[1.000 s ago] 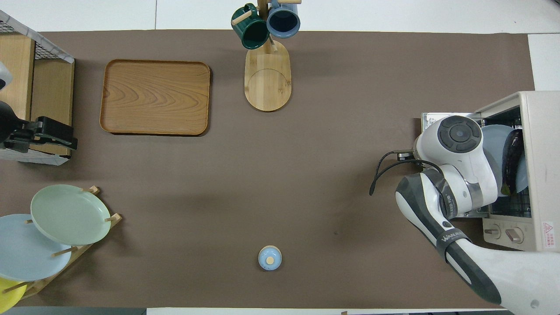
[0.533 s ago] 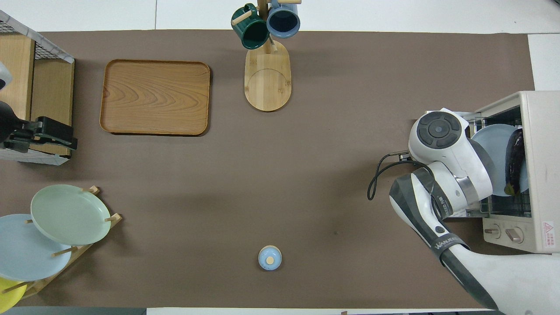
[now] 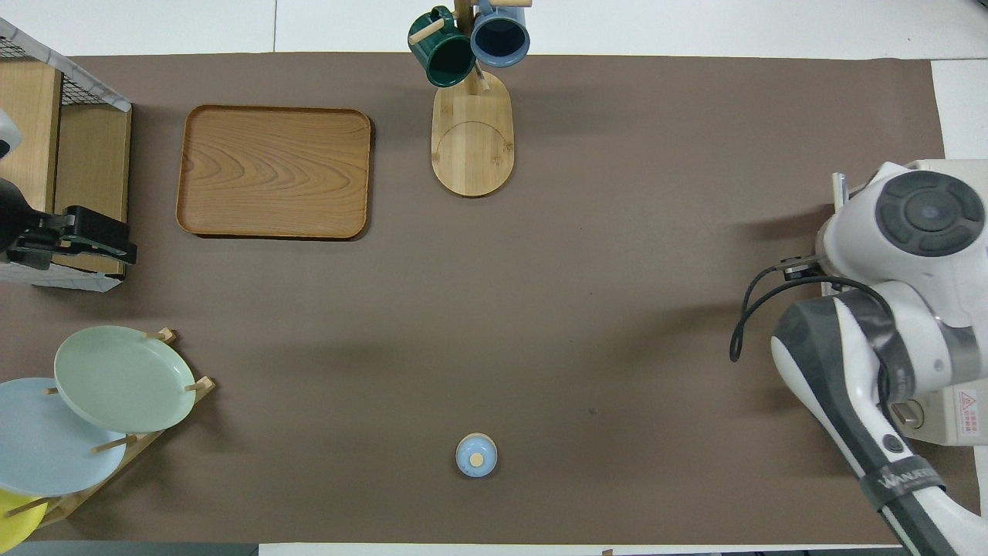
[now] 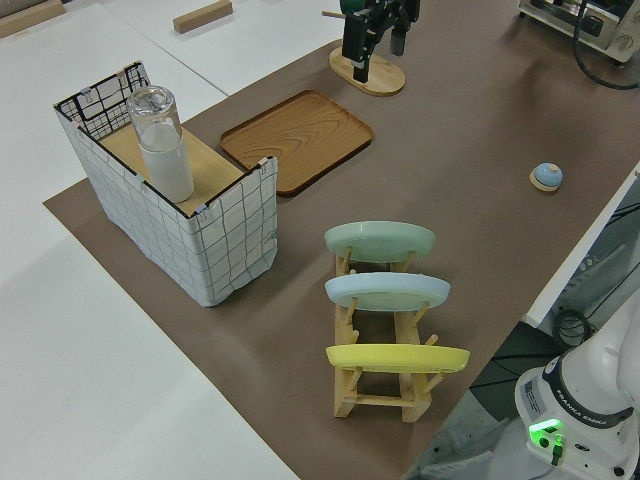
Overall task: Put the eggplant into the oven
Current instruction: 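Open the right gripper and withdraw it from the oven, then push the oven door shut with the right gripper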
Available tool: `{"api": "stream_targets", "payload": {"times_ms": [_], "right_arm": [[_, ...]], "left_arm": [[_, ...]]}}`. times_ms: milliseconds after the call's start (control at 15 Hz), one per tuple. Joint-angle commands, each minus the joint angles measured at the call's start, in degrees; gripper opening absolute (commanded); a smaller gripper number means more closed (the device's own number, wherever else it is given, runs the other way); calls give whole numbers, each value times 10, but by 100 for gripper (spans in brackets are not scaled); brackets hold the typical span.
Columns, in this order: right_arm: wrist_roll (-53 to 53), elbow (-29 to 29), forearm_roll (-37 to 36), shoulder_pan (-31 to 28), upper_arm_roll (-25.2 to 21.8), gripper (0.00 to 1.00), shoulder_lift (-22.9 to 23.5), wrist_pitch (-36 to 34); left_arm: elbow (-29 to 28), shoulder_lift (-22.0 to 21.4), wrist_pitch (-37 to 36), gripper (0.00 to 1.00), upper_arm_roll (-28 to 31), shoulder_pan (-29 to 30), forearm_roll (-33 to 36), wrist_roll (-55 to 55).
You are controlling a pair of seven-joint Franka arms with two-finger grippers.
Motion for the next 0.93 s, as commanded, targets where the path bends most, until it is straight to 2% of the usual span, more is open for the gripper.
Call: {"api": "stream_targets", "payload": {"times_ms": [0, 400, 533, 600, 800, 867], "right_arm": [[-53, 13, -22, -45, -18, 0, 34, 38], [-123, 29, 30, -70, -18, 0, 10, 6], [-124, 64, 61, -67, -15, 0, 10, -37], [-122, 95, 100, -63, -14, 1, 13, -70], [-110, 167, 209, -45, -10, 21, 21, -145], [-98, 176, 221, -40, -9, 32, 19, -158]], "left_arm": [[-1, -6, 3, 100, -4, 7, 6, 5], [-1, -6, 3, 100, -4, 7, 6, 5], [-1, -6, 3, 100, -4, 7, 6, 5], [-1, -6, 3, 100, -4, 7, 6, 5], [-1, -6, 3, 100, -4, 7, 5, 5], [-1, -6, 3, 100, -4, 7, 6, 5]]}}
